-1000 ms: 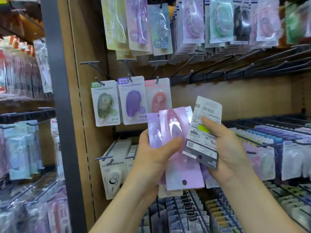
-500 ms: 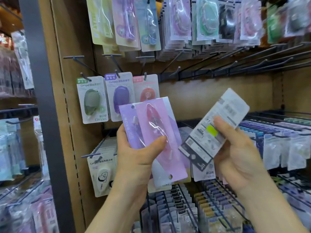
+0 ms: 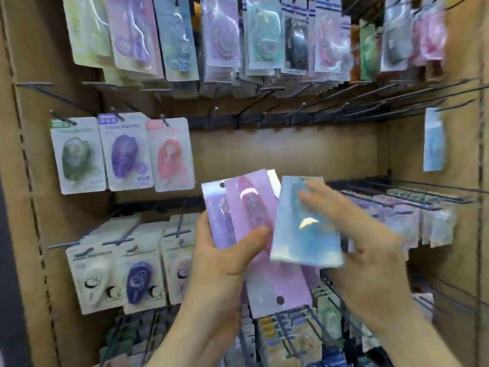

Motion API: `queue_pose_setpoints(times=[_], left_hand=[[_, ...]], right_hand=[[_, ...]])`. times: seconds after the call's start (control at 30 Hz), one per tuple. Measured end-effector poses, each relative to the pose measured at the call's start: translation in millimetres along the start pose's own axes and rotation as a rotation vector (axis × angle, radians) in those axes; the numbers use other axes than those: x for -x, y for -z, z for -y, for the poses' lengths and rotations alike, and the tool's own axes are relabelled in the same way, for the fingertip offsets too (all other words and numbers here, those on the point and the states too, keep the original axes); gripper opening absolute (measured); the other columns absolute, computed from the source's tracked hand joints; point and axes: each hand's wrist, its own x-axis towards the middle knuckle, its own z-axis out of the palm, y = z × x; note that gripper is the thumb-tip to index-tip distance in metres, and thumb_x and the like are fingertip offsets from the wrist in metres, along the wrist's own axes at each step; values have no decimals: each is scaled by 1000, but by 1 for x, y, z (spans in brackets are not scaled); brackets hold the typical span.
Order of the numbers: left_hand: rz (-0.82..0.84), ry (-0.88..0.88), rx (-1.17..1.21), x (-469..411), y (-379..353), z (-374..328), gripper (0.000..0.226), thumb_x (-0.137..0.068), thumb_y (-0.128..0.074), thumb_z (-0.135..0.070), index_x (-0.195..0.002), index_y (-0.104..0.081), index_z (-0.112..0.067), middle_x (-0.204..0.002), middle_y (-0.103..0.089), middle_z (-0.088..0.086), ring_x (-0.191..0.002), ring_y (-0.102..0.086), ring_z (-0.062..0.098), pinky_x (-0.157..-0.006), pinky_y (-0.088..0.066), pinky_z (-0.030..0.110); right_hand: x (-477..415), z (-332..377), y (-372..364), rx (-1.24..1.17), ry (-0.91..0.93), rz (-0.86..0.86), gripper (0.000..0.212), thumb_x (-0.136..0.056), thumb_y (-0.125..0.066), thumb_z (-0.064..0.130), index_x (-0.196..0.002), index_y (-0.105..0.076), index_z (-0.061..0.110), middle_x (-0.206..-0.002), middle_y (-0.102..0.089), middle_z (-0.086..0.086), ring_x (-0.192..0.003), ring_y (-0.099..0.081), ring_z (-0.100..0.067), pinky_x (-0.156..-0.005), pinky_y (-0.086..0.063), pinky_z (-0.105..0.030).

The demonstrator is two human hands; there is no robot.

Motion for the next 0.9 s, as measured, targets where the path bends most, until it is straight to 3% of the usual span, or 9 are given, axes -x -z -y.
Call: queue_pose_setpoints(times=[0.07,0.17,0.23,0.3,0.47,0.57,0.63,0.73,0.9], left_hand=[[-17,-12,21,1,-22,10,81,-47,-83,-20,-124,-57,-22,-111,-72,11,-92,-71,34,-67,-56,42],[-51,-31,-3,1,-59,32,78,-51,-82,-13,-123,-56,-23,-109,-73,10,-90,-72,32,-66,-57,43],[-80,-47,-26,1,-86,50,70,-59,-78,-9,-123,-56,-23,-110,-73,8,-93,-71,32,-71,-58,47],[-99,-66,-62,1,-111,66,63,-61,-76,-10,-120,-58,-26,-110,-73,6,-95,-71,31,-74,-58,49],[-106,-72,-133,-3,-156,93,67,-64,-78,-13,-124,-55,-29,-118,-70,-1,-106,-69,28,-87,-55,57],[-80,-56,-197,-8,-173,104,66,-62,-80,-15,-122,-58,-31,-118,-71,-2,-105,-69,26,-88,-56,52],[-33,-42,-232,-10,-181,108,60,-60,-78,-13,-115,-61,-31,-108,-74,-1,-94,-73,21,-74,-60,38],[47,1,-270,-12,-188,111,57,-62,-77,-13,-116,-61,-26,-101,-76,0,-89,-74,19,-65,-57,27],[99,124,-207,-22,-183,121,56,-65,-74,-15,-120,-60,-21,-104,-75,7,-91,-73,29,-68,-60,39]], right_hand=[[-3,-15,21,-115,-109,93,53,-86,-50,-9,-129,-64,19,-143,-53,7,-134,-46,-2,-102,-40,-13],[-12,-43,62,-509,-403,375,42,-89,-64,31,-130,-62,21,-147,-48,10,-138,-38,-1,-109,-35,-18],[-2,-56,86,-619,-444,170,28,-82,-65,26,-107,-76,25,-130,-64,14,-126,-54,-2,-99,-49,-26],[8,-68,105,-679,-493,11,20,-77,-78,15,-95,-76,22,-116,-71,15,-109,-66,-5,-80,-55,-20],[4,-93,134,-769,-629,-58,78,-60,-79,5,-127,-53,36,-118,-65,29,-93,-72,-6,-65,-56,-18],[10,-111,147,-896,-771,-61,101,-54,-79,7,-143,-40,35,-129,-63,12,-103,-70,-13,-71,-59,-29],[10,-116,154,-948,-822,16,84,-60,-81,10,-136,-51,25,-115,-73,-2,-100,-72,-23,-77,-60,-38],[12,-121,158,-908,-838,47,55,-71,-72,14,-123,-60,27,-106,-75,-3,-95,-73,-24,-77,-61,-38],[22,-117,140,-1070,-960,-9,49,-77,-78,21,-122,-61,30,-108,-73,-8,-84,-72,-22,-62,-57,-31]])
